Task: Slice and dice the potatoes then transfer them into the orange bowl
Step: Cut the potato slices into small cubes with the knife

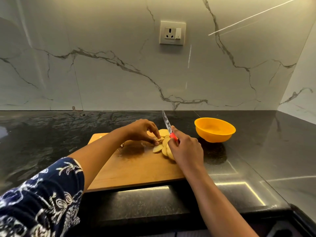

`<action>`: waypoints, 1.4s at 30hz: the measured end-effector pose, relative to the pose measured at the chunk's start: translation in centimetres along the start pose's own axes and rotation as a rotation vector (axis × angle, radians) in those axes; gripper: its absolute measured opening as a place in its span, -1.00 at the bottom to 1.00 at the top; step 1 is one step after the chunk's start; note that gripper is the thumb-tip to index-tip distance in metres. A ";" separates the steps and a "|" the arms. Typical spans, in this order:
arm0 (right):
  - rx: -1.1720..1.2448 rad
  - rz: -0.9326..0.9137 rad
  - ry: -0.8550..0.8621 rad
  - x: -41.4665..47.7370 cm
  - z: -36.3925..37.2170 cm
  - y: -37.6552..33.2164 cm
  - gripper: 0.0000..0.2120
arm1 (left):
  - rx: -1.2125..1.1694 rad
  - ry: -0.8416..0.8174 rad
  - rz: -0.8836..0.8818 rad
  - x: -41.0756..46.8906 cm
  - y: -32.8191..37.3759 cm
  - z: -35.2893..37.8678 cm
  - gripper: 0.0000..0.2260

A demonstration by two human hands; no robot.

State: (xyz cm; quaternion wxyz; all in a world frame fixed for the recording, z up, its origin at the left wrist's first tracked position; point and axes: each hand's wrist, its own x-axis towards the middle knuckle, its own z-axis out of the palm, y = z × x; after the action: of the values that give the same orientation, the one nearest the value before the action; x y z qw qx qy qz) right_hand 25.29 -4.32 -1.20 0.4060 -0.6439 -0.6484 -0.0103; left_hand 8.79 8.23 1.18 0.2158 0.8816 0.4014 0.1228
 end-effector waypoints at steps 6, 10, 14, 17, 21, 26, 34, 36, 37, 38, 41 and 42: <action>-0.019 0.003 0.007 0.0 -0.2 0.0 -0.56 | -0.099 -0.046 -0.030 0.4 0.0 0.1 -0.84; -0.025 0.007 0.007 -0.2 -0.3 -0.1 -0.56 | -0.071 0.012 -0.018 -0.4 0.2 -0.3 -0.77; -0.023 -0.006 -0.011 -0.7 -0.5 -0.5 -0.56 | 0.064 0.012 -0.007 -4.3 -0.1 -2.4 -0.74; -0.048 -0.020 -0.049 -1.2 -0.6 -1.1 -0.56 | 0.027 -0.127 -0.044 -7.6 -0.6 -3.3 -0.73; -0.093 -0.056 -0.104 -2.1 -0.7 -2.5 -0.55 | -0.024 -0.154 -0.042 -9.4 -0.8 -2.4 -0.73; -0.142 -0.074 -0.203 -3.2 -0.8 -3.4 -0.54 | 0.098 0.129 0.007 -11.0 -1.6 -1.7 -0.67; -0.176 -0.113 -0.322 -5.1 -0.5 -5.4 -0.56 | 0.432 0.217 0.388 -14.0 -3.0 0.5 -0.70; -0.186 -0.124 -0.342 -5.4 -0.5 -5.8 -0.58 | 0.447 0.209 0.386 -14.1 -3.1 0.6 -0.69; -0.194 -0.132 -0.349 -5.5 -0.5 -6.0 -0.60 | 0.455 0.198 0.382 -14.1 -3.1 0.6 -0.67; -0.202 -0.139 -0.357 -5.5 -0.5 -6.2 -0.62 | 0.470 0.189 0.379 -14.1 -3.1 0.7 -0.65; -0.220 -0.137 -0.386 -5.5 -0.7 -6.5 -0.65 | 0.511 0.177 0.373 -13.9 -3.0 0.9 -0.60; -0.225 -0.132 -0.397 -5.4 -0.8 -6.5 -0.65 | 0.512 0.178 0.379 -14.0 -3.0 0.9 -0.60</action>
State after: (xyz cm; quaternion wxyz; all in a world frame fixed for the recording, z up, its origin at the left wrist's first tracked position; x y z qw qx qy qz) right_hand 19.31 -10.34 -0.28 0.1949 -0.6305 -0.7511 0.0179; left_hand -1.84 -0.90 -1.64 -0.0754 0.9519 0.2656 0.1325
